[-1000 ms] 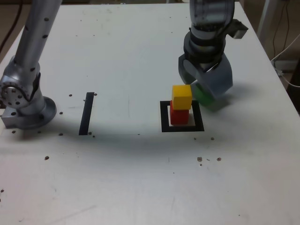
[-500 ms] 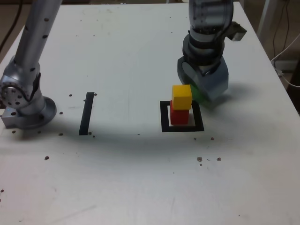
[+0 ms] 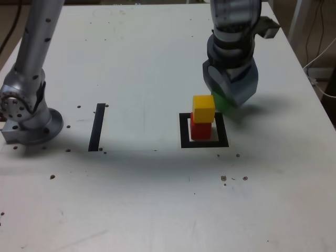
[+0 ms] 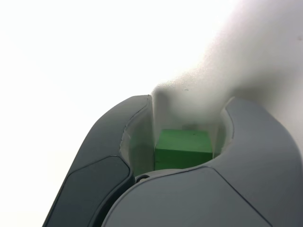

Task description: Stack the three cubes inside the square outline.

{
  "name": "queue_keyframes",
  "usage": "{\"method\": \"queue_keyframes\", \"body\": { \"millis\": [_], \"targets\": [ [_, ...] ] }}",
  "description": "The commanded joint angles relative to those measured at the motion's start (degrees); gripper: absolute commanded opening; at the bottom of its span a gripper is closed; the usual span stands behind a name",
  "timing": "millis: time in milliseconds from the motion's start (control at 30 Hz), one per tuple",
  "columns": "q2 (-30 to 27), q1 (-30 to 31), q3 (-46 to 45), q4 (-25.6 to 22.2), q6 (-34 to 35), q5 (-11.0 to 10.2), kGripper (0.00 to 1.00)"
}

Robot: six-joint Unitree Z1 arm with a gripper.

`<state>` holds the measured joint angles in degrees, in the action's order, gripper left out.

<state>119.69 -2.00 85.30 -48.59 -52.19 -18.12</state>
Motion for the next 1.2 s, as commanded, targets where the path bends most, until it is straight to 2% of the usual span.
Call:
{"method": "queue_keyframes", "body": {
  "millis": [0,267,400,533,633,733,867,1067,1167],
  "targets": [
    [-0.32,0.31,0.04,-0.59,0.99,-0.45,0.21],
    [-2.22,1.47,1.70,-4.39,10.17,-0.22,0.13],
    [-2.76,1.64,4.73,-8.91,16.91,0.19,0.11],
    [-2.88,2.32,11.17,-14.90,20.06,0.04,0.11],
    [-3.07,2.65,16.47,-19.76,20.36,-1.27,0.12],
    [-3.31,2.67,20.35,-23.69,21.51,-3.55,0.12],
    [-3.52,2.33,22.70,-27.67,26.64,-6.36,0.12],
    [-4.25,2.25,23.12,-33.63,31.89,-6.82,0.12],
    [-4.53,2.76,22.40,-37.43,35.14,-6.18,0.12]
  ]
}}
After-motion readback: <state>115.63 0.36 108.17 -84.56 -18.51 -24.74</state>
